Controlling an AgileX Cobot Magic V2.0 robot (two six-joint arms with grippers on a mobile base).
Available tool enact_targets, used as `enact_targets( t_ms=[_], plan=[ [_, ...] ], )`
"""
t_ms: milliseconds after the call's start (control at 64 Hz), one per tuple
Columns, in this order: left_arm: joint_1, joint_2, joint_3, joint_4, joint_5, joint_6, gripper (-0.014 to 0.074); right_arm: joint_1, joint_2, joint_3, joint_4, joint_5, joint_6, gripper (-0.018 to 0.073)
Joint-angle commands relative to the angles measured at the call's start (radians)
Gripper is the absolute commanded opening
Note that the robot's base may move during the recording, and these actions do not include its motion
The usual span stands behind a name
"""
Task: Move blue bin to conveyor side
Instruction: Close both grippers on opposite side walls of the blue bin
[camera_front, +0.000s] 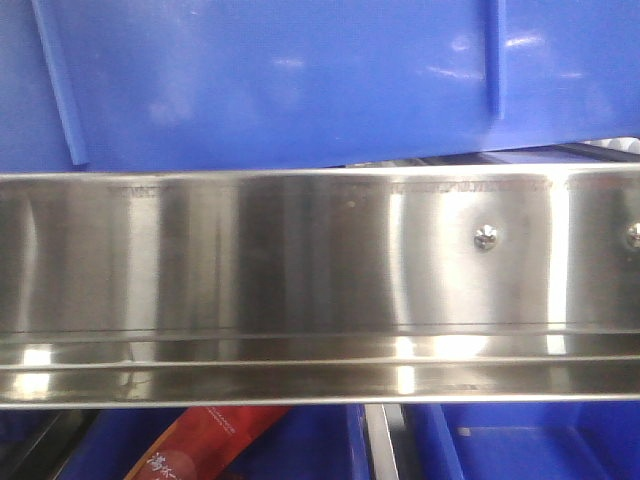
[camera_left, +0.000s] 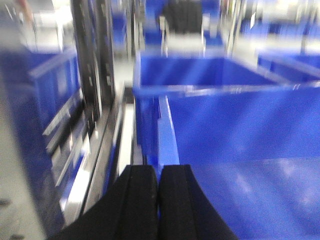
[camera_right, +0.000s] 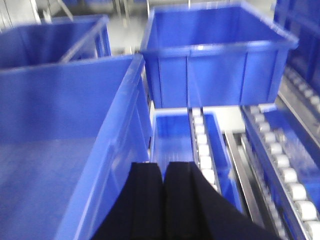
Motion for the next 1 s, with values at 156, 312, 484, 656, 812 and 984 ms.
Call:
enact_targets(
  t_ms=[156, 312, 484, 656, 812, 984],
  plan=[
    [0.001, 0.189, -0.117, -0.028, 0.022, 0.002, 0.0002, 0.000, 0.160, -0.099, -0.004, -0.012, -0.012, -0.0079],
    [0.001, 0.323, -0.259, -0.030, 0.172, 0.002, 0.0002, 0.000, 0.302, -0.248, -0.009, 0.159, -0.036, -0.0079],
    [0.001, 0.477, -0.423, -0.042, 0.307, 0.002, 0.0002, 0.002, 0.473, -0.476, -0.043, 0.315, -0.036, -0.0079],
    [0.001, 0.586, -0.497, -0.052, 0.351, 0.002, 0.0002, 0.075, 0.608, -0.636, -0.137, 0.315, 0.003, -0.0078],
    [0.001, 0.652, -0.518, -0.052, 0.355, 0.000, 0.0002, 0.177, 0.676, -0.657, -0.248, 0.315, 0.035, -0.0078],
    [0.001, 0.687, -0.518, -0.052, 0.359, 0.000, 0.0002, 0.199, 0.695, -0.657, -0.259, 0.315, 0.069, -0.0064]
  ],
)
